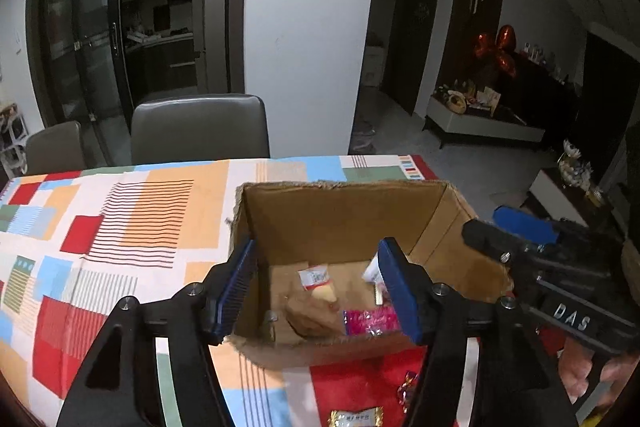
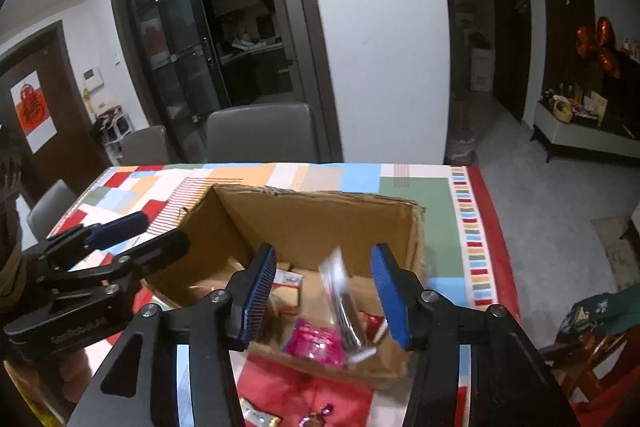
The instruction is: Organize snacks
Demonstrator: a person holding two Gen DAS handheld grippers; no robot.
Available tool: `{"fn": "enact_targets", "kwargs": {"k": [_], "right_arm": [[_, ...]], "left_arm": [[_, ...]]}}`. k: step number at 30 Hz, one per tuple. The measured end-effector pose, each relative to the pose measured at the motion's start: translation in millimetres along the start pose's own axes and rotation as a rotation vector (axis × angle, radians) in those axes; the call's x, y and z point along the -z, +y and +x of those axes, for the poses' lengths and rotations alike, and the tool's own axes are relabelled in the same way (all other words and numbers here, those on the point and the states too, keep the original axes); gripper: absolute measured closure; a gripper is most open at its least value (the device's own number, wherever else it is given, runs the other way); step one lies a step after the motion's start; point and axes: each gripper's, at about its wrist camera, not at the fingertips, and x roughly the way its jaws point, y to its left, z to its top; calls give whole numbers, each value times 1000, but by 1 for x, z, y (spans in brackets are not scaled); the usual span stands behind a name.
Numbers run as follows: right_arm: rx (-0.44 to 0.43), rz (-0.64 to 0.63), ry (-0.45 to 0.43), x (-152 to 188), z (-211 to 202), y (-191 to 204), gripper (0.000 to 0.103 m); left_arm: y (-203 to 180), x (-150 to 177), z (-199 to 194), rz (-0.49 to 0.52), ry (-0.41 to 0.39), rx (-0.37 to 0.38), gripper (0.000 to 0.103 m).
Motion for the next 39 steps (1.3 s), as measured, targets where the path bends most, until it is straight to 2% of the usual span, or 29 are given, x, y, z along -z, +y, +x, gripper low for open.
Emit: {"fn": "enact_targets", "kwargs": {"k": [7,21,28,39], "right_arm": [[48,10,-43,22,-32,-7,52],[72,49,-52,66,-89,-39,52],[106,63,-33,91,-101,-54,52],[124,102,61,139,-93,-75,52]], "left_arm": [[-15,20,-29,39,-35,-11,40],[-72,57,-67,157,-90,85,40],[-95,78,-65,205,-59,135,40],[-120,120,-45,276,32,195,40]]}}
